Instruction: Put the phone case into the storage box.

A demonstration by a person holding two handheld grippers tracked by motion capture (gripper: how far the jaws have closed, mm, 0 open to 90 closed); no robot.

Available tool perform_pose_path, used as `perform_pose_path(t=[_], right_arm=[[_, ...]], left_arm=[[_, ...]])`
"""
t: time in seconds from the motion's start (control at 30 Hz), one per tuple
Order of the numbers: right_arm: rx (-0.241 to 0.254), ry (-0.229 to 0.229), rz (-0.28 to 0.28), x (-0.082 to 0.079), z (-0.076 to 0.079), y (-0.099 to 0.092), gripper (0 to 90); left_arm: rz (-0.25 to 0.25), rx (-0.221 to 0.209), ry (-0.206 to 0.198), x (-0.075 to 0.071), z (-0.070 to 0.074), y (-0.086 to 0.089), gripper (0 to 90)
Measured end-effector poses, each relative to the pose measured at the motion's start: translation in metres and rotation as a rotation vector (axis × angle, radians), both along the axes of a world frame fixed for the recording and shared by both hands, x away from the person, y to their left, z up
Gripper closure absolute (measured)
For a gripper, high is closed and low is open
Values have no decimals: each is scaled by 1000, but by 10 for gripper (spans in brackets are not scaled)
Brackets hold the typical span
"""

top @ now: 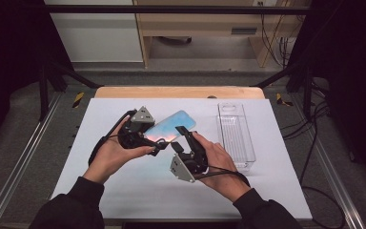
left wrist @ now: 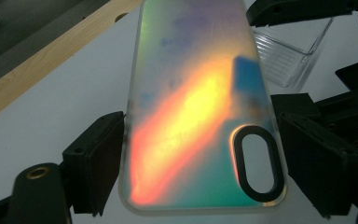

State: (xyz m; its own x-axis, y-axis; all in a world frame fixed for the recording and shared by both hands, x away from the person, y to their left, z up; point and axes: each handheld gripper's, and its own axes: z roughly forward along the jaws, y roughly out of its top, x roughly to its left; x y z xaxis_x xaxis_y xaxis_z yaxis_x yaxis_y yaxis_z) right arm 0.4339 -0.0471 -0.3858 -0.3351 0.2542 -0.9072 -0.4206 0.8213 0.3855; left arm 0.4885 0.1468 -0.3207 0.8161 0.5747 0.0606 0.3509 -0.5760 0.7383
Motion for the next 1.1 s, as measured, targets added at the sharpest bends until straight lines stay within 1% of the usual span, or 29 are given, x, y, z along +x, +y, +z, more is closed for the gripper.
perform_pose_path(t=[0.07,0.13,0.3,0.47,0.5,0.57,0.6,0.7,0.77,0.9,0.93,1.03,1.1], right_arm=[[-22,-14,6,0,0,1,400],[-20,-13,3,0,-1,1,418],[-37,-32,8,-1,-2,3,447],[-48,-35,7,-1,-5,5,478],[-61,-42,10,-1,-5,5,482],[-60,-44,8,-2,-6,5,495],[-70,-50,13,-2,-6,6,499],[-70,-62,17,-3,-6,7,511],[-62,-53,14,-3,-8,7,516],[-61,-50,14,-3,-9,7,517],[-71,-57,18,-2,-9,7,517],[-65,-56,17,-2,-10,8,520],[-75,-60,24,-1,-10,9,521]], left_arm=[[3,-3,-1,0,0,1,165],[4,-6,0,0,1,2,165],[1,-4,1,-1,1,1,165],[-6,1,7,-2,1,0,165],[-9,3,9,-2,1,-1,166],[-10,7,11,-2,1,-1,165],[-11,9,11,-3,1,-1,165],[-9,10,12,-3,1,0,165],[-7,9,12,-4,1,1,165],[-9,15,16,-3,1,2,165],[-8,16,16,-3,1,2,165],[-10,17,19,-3,1,2,165],[-10,17,19,-3,0,2,165]])
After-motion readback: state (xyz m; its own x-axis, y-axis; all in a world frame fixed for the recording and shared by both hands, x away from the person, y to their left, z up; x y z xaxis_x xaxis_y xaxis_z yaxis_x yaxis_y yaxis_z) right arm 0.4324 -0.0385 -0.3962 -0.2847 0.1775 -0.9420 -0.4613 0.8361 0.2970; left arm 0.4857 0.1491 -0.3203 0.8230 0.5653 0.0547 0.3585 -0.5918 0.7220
